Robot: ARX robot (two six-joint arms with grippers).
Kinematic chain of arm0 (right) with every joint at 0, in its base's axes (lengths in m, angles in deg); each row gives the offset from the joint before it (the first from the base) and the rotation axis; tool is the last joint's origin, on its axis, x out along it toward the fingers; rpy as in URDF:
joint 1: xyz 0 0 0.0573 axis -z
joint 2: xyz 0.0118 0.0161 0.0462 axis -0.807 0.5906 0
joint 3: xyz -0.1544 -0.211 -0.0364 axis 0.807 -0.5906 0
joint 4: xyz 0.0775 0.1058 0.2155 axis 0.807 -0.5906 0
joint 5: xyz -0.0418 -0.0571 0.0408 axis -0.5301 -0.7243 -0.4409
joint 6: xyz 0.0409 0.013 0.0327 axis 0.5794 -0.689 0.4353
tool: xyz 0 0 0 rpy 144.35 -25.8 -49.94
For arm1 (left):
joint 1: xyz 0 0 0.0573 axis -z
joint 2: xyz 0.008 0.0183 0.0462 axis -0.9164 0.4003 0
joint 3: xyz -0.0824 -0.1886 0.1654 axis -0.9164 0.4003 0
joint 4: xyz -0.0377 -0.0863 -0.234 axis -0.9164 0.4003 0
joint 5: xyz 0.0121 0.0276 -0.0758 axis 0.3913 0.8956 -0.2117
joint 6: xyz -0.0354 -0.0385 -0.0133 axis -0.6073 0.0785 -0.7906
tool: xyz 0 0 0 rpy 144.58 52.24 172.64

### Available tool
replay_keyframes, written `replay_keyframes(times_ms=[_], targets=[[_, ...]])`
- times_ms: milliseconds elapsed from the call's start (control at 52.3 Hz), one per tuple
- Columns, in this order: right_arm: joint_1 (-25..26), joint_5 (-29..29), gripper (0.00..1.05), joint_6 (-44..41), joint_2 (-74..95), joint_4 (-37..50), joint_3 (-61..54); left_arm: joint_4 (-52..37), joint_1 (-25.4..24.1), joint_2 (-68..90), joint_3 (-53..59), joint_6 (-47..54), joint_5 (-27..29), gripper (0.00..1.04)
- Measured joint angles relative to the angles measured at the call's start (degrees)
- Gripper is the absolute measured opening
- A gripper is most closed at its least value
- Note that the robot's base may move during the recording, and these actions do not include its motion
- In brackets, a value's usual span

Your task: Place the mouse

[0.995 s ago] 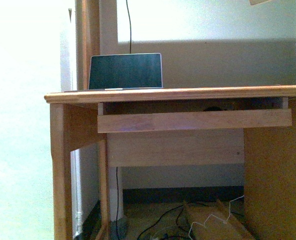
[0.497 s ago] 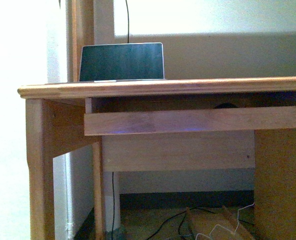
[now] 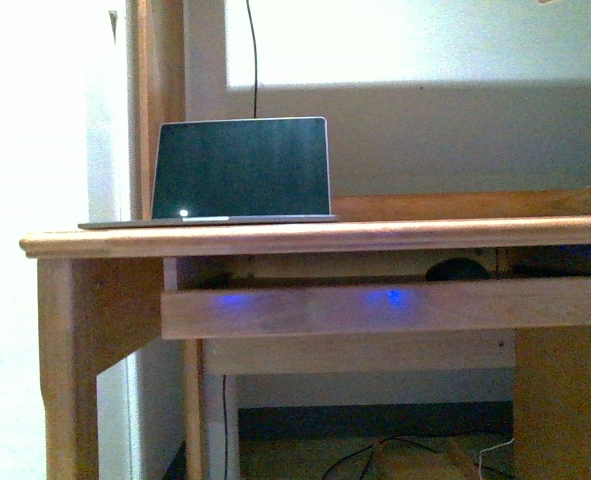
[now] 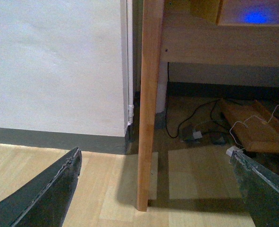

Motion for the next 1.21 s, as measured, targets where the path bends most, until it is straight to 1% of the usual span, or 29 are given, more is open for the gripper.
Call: replay_keyframes(times_ms=[536, 574, 631, 708, 765, 823, 861, 880, 918, 938, 976, 1110, 1205], targets=[[0.0, 0.0, 0.97, 0.0, 0.0, 0.0, 0.0, 0.24, 0.09, 0.15, -0.07, -0.2, 0.37, 0.97], [0.0, 0.0, 0.97, 0.0, 0.0, 0.0, 0.0, 5.29, 1.2, 2.47, -1.97, -3.34, 2.62, 0.97], [0.0, -0.04, 0.97, 0.0, 0.0, 0.0, 0.0, 9.86, 2.58, 8.57, -4.68, -6.4, 3.85, 0.97], [0.0, 0.04, 0.97, 0.0, 0.0, 0.0, 0.0, 8.33, 3.41, 16.76, -6.21, -7.06, 2.51, 0.97], [0.0, 0.02, 0.97, 0.0, 0.0, 0.0, 0.0, 4.66, 4.11, 23.52, -7.48, -5.84, 1.27, 0.97], [0.0, -0.02, 0.97, 0.0, 0.0, 0.0, 0.0, 0.22, 5.44, 30.29, -9.33, -2.51, 1.2, 0.97], [0.0, -0.02, 0.97, 0.0, 0.0, 0.0, 0.0, -3.54, 6.73, 35.6, -11.06, 1.51, 0.74, 0.97], [0.0, 0.0, 0.97, 0.0, 0.0, 0.0, 0.0, -4.02, 7.04, 36.96, -11.26, 2.1, 0.7, 0.97], [0.0, 0.02, 0.97, 0.0, 0.0, 0.0, 0.0, -8.02, 8.07, 42.12, -13.31, 7.87, 0.02, 0.97], [0.0, 0.02, 0.97, 0.0, 0.0, 0.0, 0.0, -8.87, 8.31, 43.41, -13.79, 8.59, -0.09, 0.97], [0.0, 0.0, 0.97, 0.0, 0.0, 0.0, 0.0, -12.13, 9.01, 48.57, -15.67, 15.26, -0.22, 0.97], [0.0, -0.02, 0.97, 0.0, 0.0, 0.0, 0.0, -20.5, 10.38, 61.29, -20.17, 31.65, -0.98, 0.97], [0.0, 0.0, 0.97, 0.0, 0.0, 0.0, 0.0, -29.42, 11.1, 70.66, -22.51, 46.07, -1.86, 0.97]])
